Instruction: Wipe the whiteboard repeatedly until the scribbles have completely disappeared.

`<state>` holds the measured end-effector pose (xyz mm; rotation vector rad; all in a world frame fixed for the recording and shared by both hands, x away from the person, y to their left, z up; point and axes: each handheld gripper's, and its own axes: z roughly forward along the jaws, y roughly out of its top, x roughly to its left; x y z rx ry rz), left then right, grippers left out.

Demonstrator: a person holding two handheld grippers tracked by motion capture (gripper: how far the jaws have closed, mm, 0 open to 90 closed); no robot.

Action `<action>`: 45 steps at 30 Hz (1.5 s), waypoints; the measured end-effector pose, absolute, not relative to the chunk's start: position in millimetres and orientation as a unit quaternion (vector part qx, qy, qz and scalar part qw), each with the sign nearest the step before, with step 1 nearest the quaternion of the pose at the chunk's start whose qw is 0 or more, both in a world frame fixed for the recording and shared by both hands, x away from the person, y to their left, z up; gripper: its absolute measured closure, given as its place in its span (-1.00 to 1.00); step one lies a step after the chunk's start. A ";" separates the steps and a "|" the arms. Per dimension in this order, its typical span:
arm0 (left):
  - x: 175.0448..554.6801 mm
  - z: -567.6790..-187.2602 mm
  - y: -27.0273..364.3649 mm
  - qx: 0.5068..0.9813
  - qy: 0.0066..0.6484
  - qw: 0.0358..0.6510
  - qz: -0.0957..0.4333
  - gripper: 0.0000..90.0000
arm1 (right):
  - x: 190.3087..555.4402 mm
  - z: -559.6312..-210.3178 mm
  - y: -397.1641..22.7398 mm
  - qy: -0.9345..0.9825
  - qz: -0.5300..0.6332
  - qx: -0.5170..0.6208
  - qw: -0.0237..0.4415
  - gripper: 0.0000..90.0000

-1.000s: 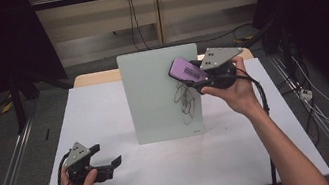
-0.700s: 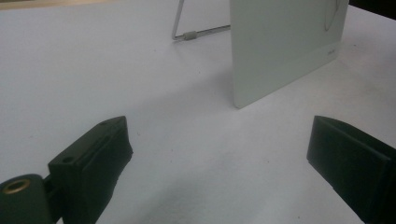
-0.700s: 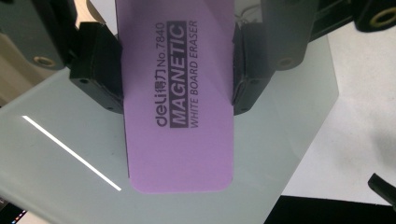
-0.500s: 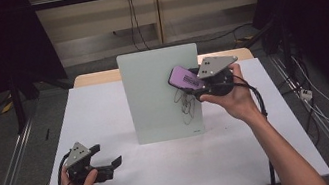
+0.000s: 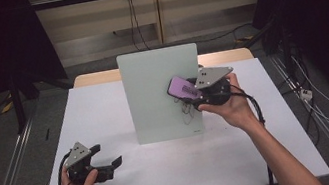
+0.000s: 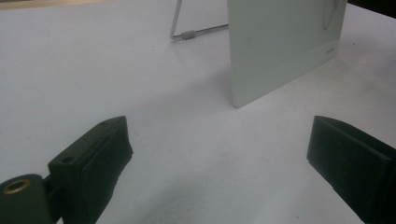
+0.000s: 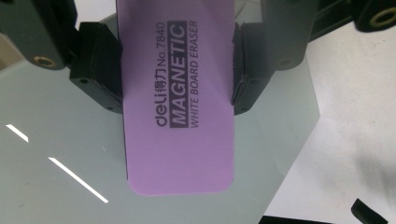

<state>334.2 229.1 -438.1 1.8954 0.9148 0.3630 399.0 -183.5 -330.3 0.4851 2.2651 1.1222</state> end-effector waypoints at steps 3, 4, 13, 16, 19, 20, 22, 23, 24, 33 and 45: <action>334.3 -438.2 229.0 0.778 0.377 0.481 0.149 -0.87 | 397.7 -334.6 -180.7 0.846 0.418 0.181 0.276 -0.07; 334.4 -438.3 228.8 0.778 0.377 0.480 0.148 -0.87 | 397.3 -335.5 -179.6 0.847 0.416 0.181 0.275 -0.08; 334.9 -438.7 228.5 0.778 0.376 0.481 0.148 -0.87 | 401.3 -327.4 -180.5 0.840 0.426 0.189 0.277 -0.08; 334.7 -438.6 228.2 0.779 0.374 0.481 0.148 -0.87 | 403.3 -320.3 -180.8 0.837 0.427 0.191 0.283 -0.08; 334.9 -438.6 228.3 0.779 0.374 0.481 0.148 -0.87 | 405.4 -312.2 -181.5 0.833 0.427 0.193 0.294 -0.08; 334.9 -438.5 228.5 0.779 0.374 0.481 0.147 -0.87 | 406.3 -309.4 -182.2 0.831 0.429 0.194 0.297 -0.08; 334.7 -438.2 228.9 0.779 0.375 0.481 0.148 -0.87 | 408.1 -304.4 -183.5 0.827 0.431 0.196 0.301 -0.08; 334.7 -438.3 229.1 0.779 0.375 0.481 0.148 -0.87 | 408.7 -302.6 -183.8 0.826 0.433 0.197 0.302 -0.08; 334.7 -438.4 229.3 0.778 0.375 0.481 0.148 -0.87 | 409.2 -301.6 -183.9 0.825 0.434 0.196 0.304 -0.08; 334.4 -438.4 229.1 0.778 0.376 0.481 0.148 -0.87 | 403.7 -313.6 -179.8 0.833 0.418 0.186 0.311 -0.08; 334.6 -438.5 229.7 0.776 0.379 0.482 0.150 -0.87 | 395.9 -335.6 -177.9 0.842 0.412 0.184 0.295 -0.08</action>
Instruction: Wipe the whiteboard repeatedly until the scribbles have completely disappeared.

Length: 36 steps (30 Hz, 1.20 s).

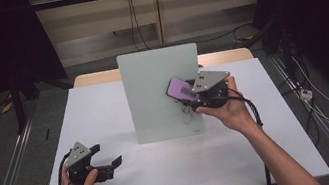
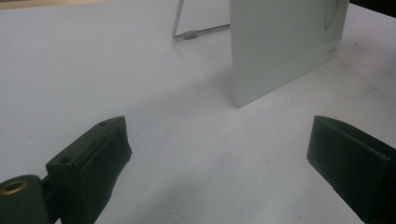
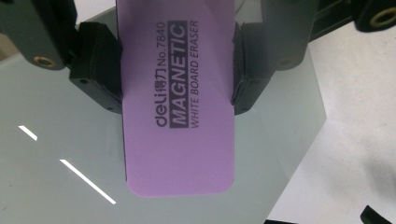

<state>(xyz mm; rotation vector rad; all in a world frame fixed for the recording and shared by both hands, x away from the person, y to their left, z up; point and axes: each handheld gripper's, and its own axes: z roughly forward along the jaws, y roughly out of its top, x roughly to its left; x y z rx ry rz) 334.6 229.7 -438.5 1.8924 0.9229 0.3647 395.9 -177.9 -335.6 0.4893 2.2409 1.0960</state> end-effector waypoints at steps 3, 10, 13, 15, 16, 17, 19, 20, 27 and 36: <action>334.5 -438.3 230.3 0.776 0.378 0.481 0.151 -0.87 | 394.8 -339.8 -178.0 0.843 0.413 0.186 0.289 -0.07; 334.4 -438.2 229.7 0.777 0.378 0.481 0.152 -0.87 | 392.7 -347.2 -177.4 0.847 0.412 0.187 0.280 -0.07; 334.5 -438.2 230.2 0.775 0.380 0.481 0.152 -0.88 | 391.9 -349.7 -176.7 0.848 0.411 0.186 0.277 -0.08; 334.4 -438.3 230.3 0.775 0.380 0.481 0.152 -0.88 | 391.5 -351.1 -176.5 0.849 0.411 0.186 0.274 -0.07; 334.4 -438.2 230.2 0.775 0.379 0.481 0.152 -0.88 | 391.4 -351.8 -176.4 0.850 0.411 0.186 0.272 -0.08; 334.3 -438.1 230.1 0.775 0.380 0.481 0.152 -0.88 | 391.4 -352.5 -176.2 0.850 0.411 0.186 0.271 -0.07; 334.3 -438.1 230.0 0.776 0.379 0.481 0.152 -0.88 | 391.2 -353.3 -175.7 0.855 0.406 0.183 0.266 -0.07; 334.3 -438.1 230.0 0.776 0.379 0.481 0.152 -0.88 | 391.3 -353.5 -175.5 0.856 0.404 0.181 0.266 -0.08; 334.3 -438.1 230.5 0.776 0.379 0.481 0.151 -0.88 | 392.4 -349.3 -176.4 0.858 0.402 0.180 0.265 -0.07; 334.3 -438.3 229.5 0.776 0.378 0.481 0.150 -0.88 | 397.1 -332.7 -181.9 0.851 0.403 0.186 0.279 -0.08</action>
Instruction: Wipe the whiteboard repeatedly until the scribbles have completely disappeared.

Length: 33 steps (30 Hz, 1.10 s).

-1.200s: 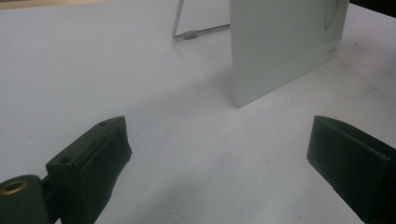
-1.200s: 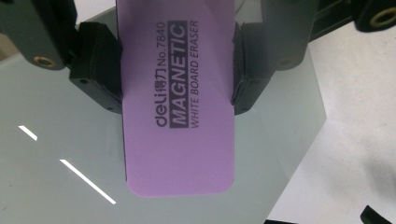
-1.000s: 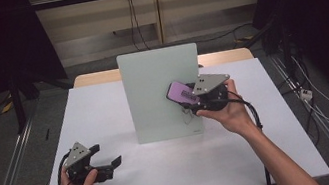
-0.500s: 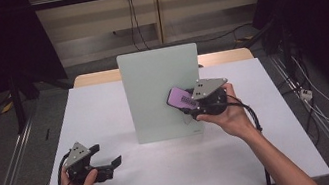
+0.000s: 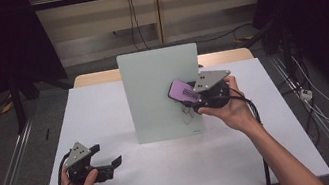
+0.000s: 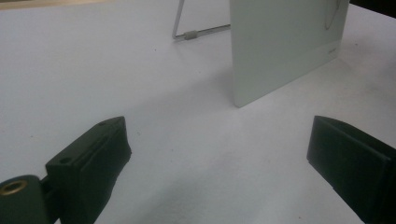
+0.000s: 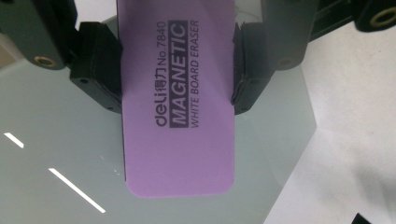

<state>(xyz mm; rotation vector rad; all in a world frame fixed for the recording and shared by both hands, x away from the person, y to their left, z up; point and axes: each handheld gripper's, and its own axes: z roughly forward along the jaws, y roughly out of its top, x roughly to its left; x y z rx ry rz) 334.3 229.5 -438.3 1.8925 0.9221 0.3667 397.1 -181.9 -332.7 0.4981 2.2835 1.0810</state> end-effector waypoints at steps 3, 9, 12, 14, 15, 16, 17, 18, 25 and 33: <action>334.7 -438.6 229.6 0.776 0.379 0.481 0.150 -0.88 | 399.1 -326.7 -183.3 0.847 0.407 0.189 0.286 -0.08; 334.4 -438.4 229.3 0.777 0.377 0.481 0.150 -0.88 | 400.4 -322.6 -183.8 0.841 0.411 0.191 0.296 -0.08; 334.3 -438.6 229.5 0.777 0.379 0.481 0.150 -0.87 | 399.2 -325.7 -183.6 0.841 0.412 0.191 0.295 -0.07; 334.1 -438.5 229.2 0.777 0.377 0.481 0.151 -0.88 | 398.1 -329.5 -182.5 0.842 0.412 0.189 0.294 -0.08; 334.0 -438.5 228.8 0.777 0.378 0.481 0.151 -0.88 | 397.2 -331.5 -181.6 0.842 0.411 0.190 0.293 -0.07; 334.2 -438.7 228.4 0.777 0.379 0.480 0.151 -0.88 | 396.6 -333.5 -180.5 0.843 0.410 0.189 0.293 -0.08; 334.6 -438.9 228.2 0.778 0.377 0.480 0.150 -0.88 | 396.0 -335.6 -179.4 0.843 0.411 0.190 0.290 -0.07; 334.7 -438.9 227.8 0.779 0.376 0.479 0.150 -0.87 | 395.5 -337.7 -178.4 0.843 0.413 0.190 0.289 -0.08; 334.5 -438.9 227.8 0.779 0.376 0.479 0.150 -0.87 | 392.1 -349.7 -170.4 0.850 0.407 0.183 0.281 -0.07; 334.1 -438.8 227.2 0.780 0.375 0.478 0.150 -0.87 | 388.8 -362.4 -164.0 0.857 0.402 0.179 0.268 -0.08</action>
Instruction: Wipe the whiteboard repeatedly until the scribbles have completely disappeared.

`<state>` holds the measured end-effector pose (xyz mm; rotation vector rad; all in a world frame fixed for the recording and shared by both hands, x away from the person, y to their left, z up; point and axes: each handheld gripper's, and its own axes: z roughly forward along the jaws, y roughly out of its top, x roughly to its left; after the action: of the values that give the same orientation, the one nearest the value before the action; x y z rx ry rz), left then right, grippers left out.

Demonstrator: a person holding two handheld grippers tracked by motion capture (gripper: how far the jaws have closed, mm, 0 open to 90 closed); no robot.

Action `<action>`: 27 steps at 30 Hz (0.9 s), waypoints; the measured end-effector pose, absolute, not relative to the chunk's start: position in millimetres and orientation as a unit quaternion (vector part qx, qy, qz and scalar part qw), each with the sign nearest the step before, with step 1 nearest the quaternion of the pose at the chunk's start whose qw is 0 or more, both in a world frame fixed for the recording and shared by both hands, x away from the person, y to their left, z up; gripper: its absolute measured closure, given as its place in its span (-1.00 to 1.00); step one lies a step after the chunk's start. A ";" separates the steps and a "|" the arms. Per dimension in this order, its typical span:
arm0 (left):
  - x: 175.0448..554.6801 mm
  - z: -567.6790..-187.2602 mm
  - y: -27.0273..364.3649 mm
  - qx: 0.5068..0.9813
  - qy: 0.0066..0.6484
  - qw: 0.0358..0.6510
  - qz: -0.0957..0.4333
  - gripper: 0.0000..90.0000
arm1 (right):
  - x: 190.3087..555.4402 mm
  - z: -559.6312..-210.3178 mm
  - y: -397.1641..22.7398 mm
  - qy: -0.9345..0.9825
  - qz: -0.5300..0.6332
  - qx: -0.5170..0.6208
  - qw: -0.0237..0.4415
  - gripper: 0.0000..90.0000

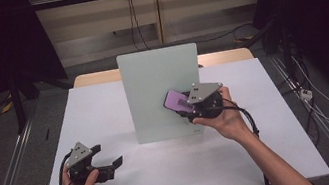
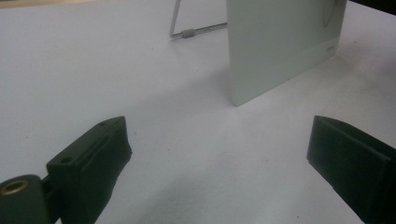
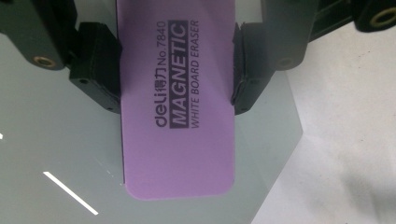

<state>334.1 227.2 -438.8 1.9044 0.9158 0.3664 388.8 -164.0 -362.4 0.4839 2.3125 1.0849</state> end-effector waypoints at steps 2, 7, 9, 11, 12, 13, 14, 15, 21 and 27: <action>334.1 -438.8 227.3 0.780 0.375 0.478 0.150 -0.87 | 388.4 -364.7 -162.5 0.859 0.401 0.178 0.264 -0.08; 334.4 -438.9 227.8 0.779 0.375 0.480 0.150 -0.87 | 387.9 -369.9 -159.6 0.865 0.397 0.174 0.252 -0.08; 334.3 -439.0 227.8 0.779 0.376 0.480 0.149 -0.87 | 388.0 -370.7 -158.9 0.867 0.396 0.172 0.250 -0.08; 334.3 -438.9 227.8 0.779 0.375 0.479 0.150 -0.87 | 388.1 -370.2 -159.1 0.868 0.395 0.171 0.248 -0.08; 334.3 -438.9 227.9 0.779 0.375 0.480 0.149 -0.87 | 388.1 -369.8 -159.3 0.868 0.394 0.171 0.248 -0.08; 334.2 -438.9 228.0 0.779 0.375 0.480 0.150 -0.87 | 388.2 -369.1 -159.5 0.869 0.393 0.170 0.248 -0.08; 334.3 -438.9 228.2 0.779 0.376 0.480 0.150 -0.87 | 388.3 -368.3 -160.0 0.869 0.392 0.170 0.249 -0.08; 334.4 -439.0 228.4 0.778 0.376 0.480 0.150 -0.87 | 388.5 -367.3 -161.1 0.868 0.393 0.171 0.251 -0.08; 334.7 -439.1 228.3 0.779 0.376 0.479 0.149 -0.87 | 390.4 -354.5 -174.1 0.855 0.403 0.186 0.267 -0.08; 334.7 -439.1 228.2 0.779 0.376 0.479 0.149 -0.87 | 393.4 -339.6 -182.3 0.844 0.410 0.194 0.287 -0.08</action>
<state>334.7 228.2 -439.1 1.9009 0.9183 0.3641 393.4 -182.3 -339.6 0.5197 2.2550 1.0954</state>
